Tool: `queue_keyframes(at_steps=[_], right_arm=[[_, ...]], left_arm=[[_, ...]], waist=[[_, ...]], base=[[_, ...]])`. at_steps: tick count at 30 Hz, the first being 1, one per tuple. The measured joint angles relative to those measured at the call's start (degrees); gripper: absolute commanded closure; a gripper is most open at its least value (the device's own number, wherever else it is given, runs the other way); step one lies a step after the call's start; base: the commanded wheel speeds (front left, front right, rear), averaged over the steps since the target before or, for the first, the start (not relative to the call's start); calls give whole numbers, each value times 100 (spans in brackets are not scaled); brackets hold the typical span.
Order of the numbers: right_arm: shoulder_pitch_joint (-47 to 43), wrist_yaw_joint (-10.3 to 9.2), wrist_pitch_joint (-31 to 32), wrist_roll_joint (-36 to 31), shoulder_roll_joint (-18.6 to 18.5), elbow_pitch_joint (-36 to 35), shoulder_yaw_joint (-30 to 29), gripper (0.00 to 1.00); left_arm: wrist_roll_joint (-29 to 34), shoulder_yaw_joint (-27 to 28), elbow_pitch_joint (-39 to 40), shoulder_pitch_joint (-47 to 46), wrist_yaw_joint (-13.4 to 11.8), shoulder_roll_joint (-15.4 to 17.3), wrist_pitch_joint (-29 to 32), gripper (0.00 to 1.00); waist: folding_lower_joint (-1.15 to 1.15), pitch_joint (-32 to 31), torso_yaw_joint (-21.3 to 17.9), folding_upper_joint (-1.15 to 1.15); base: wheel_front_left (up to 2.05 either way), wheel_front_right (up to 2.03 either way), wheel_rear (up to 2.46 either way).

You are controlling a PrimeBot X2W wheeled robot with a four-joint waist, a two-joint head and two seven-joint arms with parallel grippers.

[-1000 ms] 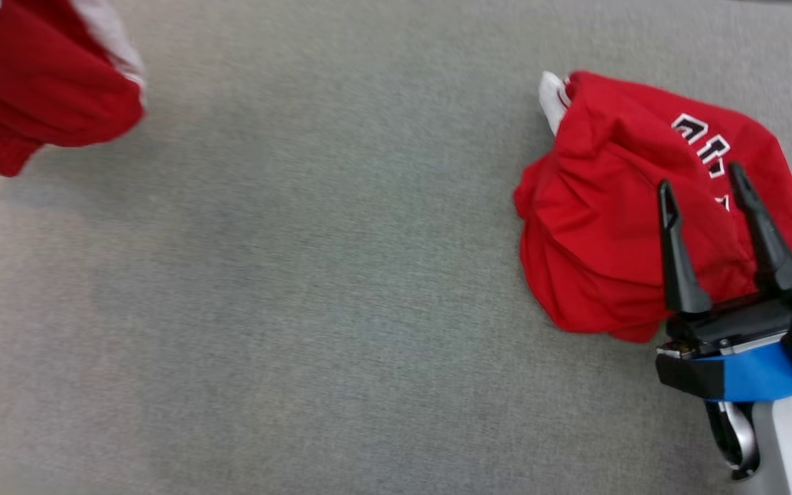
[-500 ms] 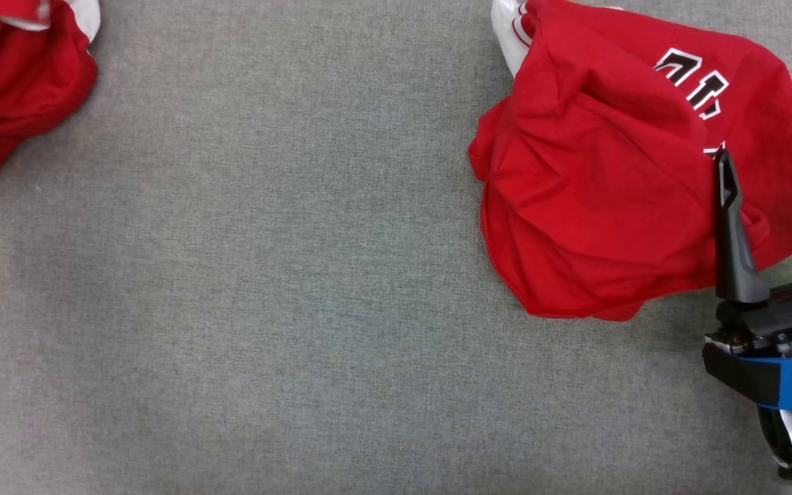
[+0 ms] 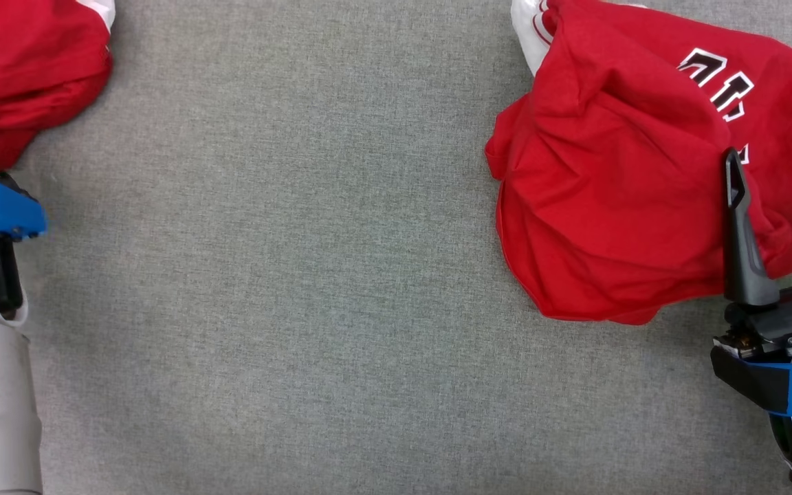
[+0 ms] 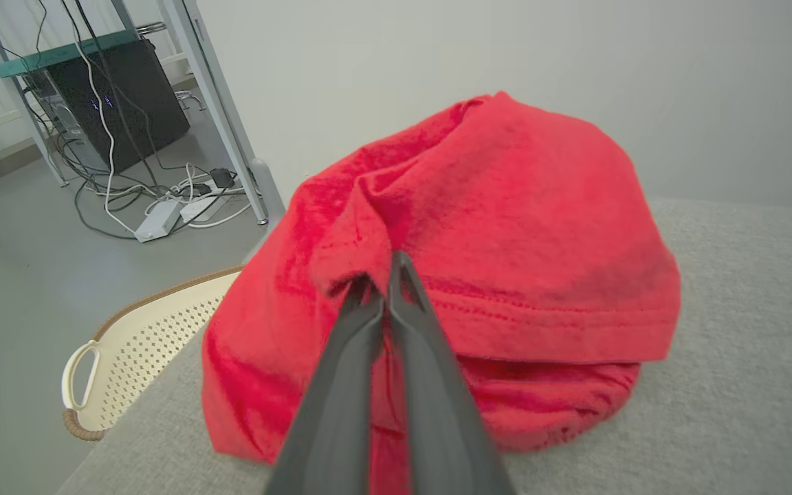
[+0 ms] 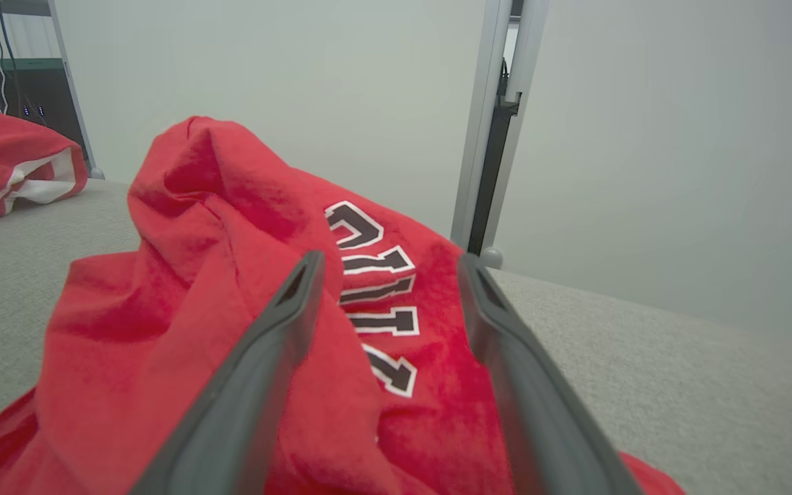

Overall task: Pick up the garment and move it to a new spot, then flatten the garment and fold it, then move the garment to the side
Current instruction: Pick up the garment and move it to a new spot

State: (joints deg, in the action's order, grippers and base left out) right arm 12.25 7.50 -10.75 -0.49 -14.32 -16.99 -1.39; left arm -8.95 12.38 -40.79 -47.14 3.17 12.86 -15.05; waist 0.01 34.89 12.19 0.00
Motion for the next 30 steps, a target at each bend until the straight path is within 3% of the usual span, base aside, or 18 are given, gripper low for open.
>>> queue_keyframes(at_steps=[11,18,30], right_arm=[[26,0,-140,27,148,211,64,0],[109,0,-333,83,407,706,70,0],[181,1,-437,242,865,1615,125,0]], left_arm=[[545,104,1622,-119,-101,82,0,0],[668,-188,2487,-151,93,-143,-1,0],[782,-916,2565,712,271,-590,0,0]], waist=[[0,-130,-152,0],[-1,-379,-469,0],[-2,-1221,-1229,0]], base=[[0,0,0],[0,0,0],[0,0,0]])
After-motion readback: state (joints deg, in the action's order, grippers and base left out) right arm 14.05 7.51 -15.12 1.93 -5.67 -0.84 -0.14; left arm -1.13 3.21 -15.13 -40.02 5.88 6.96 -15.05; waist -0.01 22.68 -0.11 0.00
